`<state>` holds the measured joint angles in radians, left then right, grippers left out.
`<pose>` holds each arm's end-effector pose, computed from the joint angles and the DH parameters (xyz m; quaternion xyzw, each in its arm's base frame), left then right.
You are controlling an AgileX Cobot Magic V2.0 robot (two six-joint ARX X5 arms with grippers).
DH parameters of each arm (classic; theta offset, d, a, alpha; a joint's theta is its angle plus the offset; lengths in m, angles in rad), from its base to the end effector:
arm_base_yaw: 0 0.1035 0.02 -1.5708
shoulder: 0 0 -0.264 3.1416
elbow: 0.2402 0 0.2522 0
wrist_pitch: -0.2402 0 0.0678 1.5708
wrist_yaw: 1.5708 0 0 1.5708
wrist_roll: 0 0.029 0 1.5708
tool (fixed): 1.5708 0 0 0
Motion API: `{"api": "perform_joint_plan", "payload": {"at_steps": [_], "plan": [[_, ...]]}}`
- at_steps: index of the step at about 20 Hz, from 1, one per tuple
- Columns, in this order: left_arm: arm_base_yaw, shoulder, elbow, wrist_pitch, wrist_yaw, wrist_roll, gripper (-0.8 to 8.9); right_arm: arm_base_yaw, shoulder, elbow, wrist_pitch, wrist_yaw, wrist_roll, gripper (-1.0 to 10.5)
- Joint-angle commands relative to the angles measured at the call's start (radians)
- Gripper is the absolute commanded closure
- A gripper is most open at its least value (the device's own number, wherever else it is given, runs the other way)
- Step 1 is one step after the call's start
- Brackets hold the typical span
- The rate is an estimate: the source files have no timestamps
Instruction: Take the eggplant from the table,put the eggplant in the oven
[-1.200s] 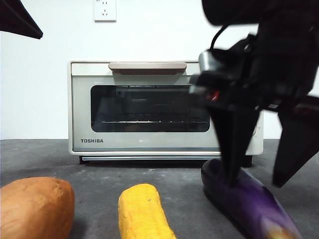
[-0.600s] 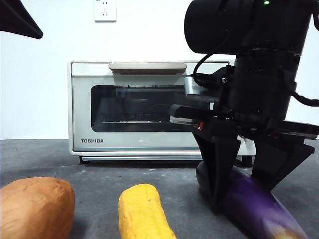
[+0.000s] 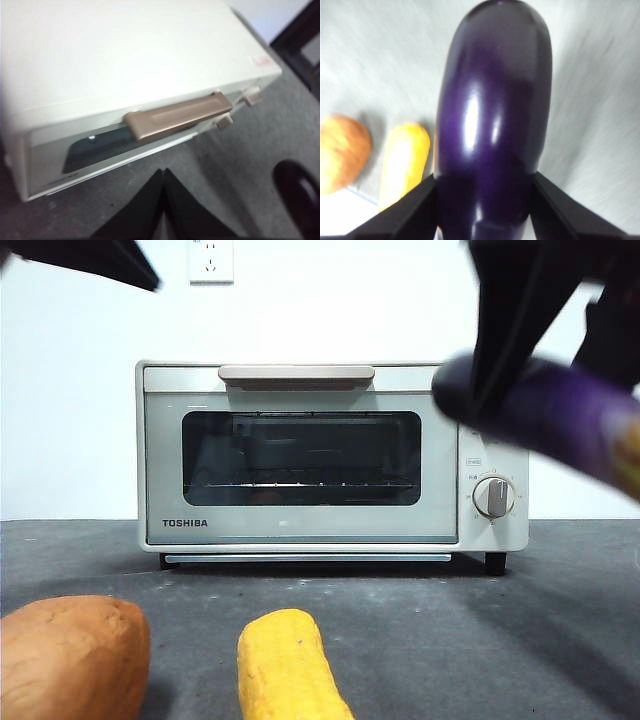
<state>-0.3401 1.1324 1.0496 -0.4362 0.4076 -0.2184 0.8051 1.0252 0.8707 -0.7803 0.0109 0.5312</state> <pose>0.2215 -0.0906 0.3352 -0.1067 0.2934 -0.3229 0.8935 0.1331 0.1380 0.2729 0.0436 0.4897 0.2246 0.8413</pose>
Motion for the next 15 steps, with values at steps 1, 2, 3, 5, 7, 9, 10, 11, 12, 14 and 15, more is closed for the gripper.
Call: {"api": "perform_joint_plan", "payload": {"at_steps": [1,2,3,5,7,9,10,11,12,14,15], "plan": [[-0.041,0.117,0.124,-0.037,0.003,0.083,8.06,0.011,-0.061,0.021,-0.015,0.055,-0.051,8.3],[-0.061,0.175,0.182,-0.064,0.003,0.104,8.06,0.011,-0.093,0.021,-0.035,0.082,-0.053,8.3],[-0.077,0.231,0.237,-0.085,0.003,0.122,8.06,0.011,-0.119,0.021,-0.060,0.112,-0.053,8.3],[-0.103,0.318,0.321,-0.121,-0.024,0.150,8.06,0.011,-0.160,0.021,-0.112,0.175,-0.053,8.3],[-0.126,0.394,0.390,-0.162,-0.035,0.180,8.06,0.011,-0.194,0.021,-0.159,0.218,-0.053,8.3],[-0.143,0.452,0.437,-0.186,-0.039,0.201,8.06,0.011,-0.222,0.021,-0.194,0.246,-0.051,8.3],[-0.151,0.474,0.446,-0.180,-0.056,0.214,8.06,0.011,-0.238,0.021,-0.206,0.259,-0.050,8.3],[-0.158,0.489,0.449,-0.172,-0.085,0.219,8.06,0.011,-0.248,0.021,-0.212,0.263,-0.048,8.3],[-0.164,0.502,0.449,-0.170,-0.107,0.221,8.06,0.011,-0.260,0.021,-0.217,0.271,-0.048,8.3],[-0.172,0.519,0.449,-0.185,-0.121,0.235,8.06,0.011,-0.279,0.021,-0.219,0.282,-0.047,8.3],[-0.174,0.521,0.449,-0.201,-0.121,0.237,8.06,0.011,-0.285,0.021,-0.217,0.282,-0.045,8.3]]}}
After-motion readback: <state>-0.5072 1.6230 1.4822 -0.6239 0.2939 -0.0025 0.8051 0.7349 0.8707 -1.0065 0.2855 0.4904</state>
